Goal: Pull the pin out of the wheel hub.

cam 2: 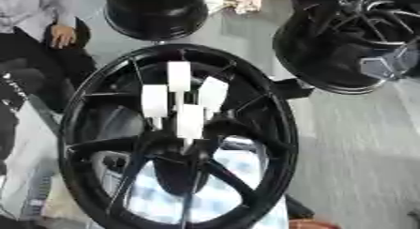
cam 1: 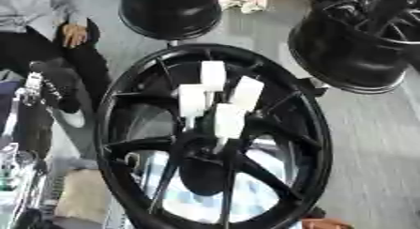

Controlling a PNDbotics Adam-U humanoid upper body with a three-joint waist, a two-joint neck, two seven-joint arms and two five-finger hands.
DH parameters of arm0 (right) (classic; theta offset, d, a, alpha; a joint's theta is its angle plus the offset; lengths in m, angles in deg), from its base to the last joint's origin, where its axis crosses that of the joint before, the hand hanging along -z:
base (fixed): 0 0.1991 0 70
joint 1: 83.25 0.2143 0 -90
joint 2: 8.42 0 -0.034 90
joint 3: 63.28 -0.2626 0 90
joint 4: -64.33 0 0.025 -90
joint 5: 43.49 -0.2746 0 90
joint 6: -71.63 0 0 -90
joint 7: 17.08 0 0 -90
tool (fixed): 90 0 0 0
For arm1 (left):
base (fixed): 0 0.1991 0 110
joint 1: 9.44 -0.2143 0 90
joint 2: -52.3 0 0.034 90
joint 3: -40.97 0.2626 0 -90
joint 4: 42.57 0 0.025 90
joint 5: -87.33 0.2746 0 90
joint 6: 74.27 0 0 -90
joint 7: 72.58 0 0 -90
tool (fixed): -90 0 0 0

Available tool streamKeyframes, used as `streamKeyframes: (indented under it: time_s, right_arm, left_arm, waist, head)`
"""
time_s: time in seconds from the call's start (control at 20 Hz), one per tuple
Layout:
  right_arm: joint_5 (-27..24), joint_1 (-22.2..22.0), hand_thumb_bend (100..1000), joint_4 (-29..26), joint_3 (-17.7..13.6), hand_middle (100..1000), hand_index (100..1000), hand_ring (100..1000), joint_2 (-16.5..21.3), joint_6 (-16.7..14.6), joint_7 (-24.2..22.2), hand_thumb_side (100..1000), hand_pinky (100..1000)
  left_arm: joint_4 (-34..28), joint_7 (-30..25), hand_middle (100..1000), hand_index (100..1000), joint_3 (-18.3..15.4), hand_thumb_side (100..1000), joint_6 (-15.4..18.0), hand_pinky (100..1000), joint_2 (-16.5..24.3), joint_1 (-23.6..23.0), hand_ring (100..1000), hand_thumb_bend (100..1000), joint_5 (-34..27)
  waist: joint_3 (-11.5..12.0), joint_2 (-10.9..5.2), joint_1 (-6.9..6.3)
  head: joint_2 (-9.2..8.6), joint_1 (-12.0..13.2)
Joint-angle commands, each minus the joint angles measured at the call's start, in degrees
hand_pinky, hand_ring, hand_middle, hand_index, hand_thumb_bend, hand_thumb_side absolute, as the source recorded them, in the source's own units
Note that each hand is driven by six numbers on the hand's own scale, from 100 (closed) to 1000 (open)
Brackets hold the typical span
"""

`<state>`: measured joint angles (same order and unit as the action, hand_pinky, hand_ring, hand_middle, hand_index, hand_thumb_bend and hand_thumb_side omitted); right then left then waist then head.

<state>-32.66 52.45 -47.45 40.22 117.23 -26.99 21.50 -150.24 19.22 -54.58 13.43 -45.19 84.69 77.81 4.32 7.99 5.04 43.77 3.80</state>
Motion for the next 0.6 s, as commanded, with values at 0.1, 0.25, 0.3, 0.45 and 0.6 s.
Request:
streamKeyframes:
  time_s: [0.1, 0.25, 0.3, 0.45, 0.6]
  right_arm:
    - [2.29, 2.02, 100, -0.18, 0.94, 749, 783, 828, 0.03, -0.45, -0.49, 433, 900]
    - [3.74, 3.22, 100, 0.43, 2.48, 750, 783, 829, -0.97, -1.00, -0.54, 444, 900]
    - [4.09, 3.66, 100, 0.76, 3.14, 750, 784, 829, -1.32, -1.21, -0.54, 450, 900]
    - [4.94, 4.69, 100, 1.78, 4.91, 753, 787, 831, -2.25, -1.92, -0.54, 468, 900]
    - [5.75, 5.57, 100, 2.89, 6.62, 755, 788, 833, -3.05, -2.73, -0.52, 479, 900]
  left_arm:
    - [-0.97, -0.30, 650, 807, 0.06, 802, 0.06, 878, 0.74, 0.64, 783, 100, 0.13]
    - [-1.00, -0.39, 650, 807, 0.13, 803, 0.05, 879, 0.71, 0.76, 783, 100, 0.13]
    - [-1.01, -0.43, 650, 807, 0.17, 803, 0.04, 879, 0.70, 0.82, 783, 100, 0.13]
    - [-1.05, -0.55, 651, 807, 0.26, 804, 0.02, 879, 0.60, 1.06, 783, 100, 0.11]
    - [-1.10, -0.60, 651, 807, 0.30, 805, -0.01, 879, 0.52, 1.30, 783, 100, 0.08]
  waist:
    - [0.21, -0.32, -0.20]
    - [0.45, -0.09, -0.17]
    - [0.56, 0.01, -0.16]
    - [0.91, 0.39, -0.17]
    - [1.26, 0.83, -0.15]
  head:
    - [-0.27, -0.42]
    - [-0.35, -0.62]
    - [-0.44, -0.72]
    - [-0.68, -0.93]
    - [-0.81, -1.16]
